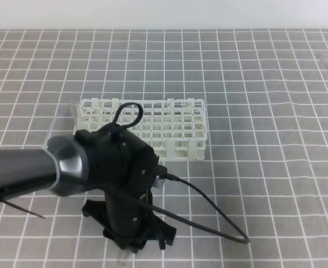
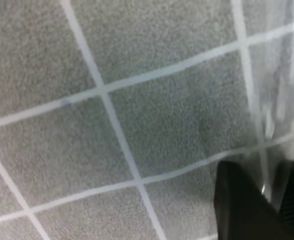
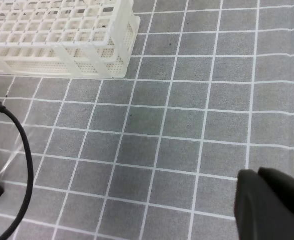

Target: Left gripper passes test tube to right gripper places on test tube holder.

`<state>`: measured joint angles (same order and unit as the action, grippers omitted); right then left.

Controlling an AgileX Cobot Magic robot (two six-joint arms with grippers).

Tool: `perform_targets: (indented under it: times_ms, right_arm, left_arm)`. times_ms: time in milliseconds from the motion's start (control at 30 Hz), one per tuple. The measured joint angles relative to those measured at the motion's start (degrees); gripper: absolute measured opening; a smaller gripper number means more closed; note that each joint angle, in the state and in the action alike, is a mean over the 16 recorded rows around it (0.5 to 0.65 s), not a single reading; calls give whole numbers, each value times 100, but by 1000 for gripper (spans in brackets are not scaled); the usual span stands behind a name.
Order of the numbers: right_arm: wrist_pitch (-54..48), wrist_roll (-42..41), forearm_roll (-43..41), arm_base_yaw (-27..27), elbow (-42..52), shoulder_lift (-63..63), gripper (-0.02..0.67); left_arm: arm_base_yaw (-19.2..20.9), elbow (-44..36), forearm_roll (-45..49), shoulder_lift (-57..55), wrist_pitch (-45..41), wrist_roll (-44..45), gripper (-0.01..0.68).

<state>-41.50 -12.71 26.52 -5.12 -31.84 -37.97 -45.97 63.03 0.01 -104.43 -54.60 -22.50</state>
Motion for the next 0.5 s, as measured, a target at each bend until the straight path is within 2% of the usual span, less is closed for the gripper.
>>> perform_targets:
  times_ms: [233, 500]
  right_arm:
    - [0, 0, 7, 0, 0, 0, -13]
    - [-3, 0, 5, 0, 0, 0, -13]
  left_arm:
    - [-4, 3, 88, 8, 3, 260, 87]
    - [-52, -1, 198, 364, 15, 515, 73]
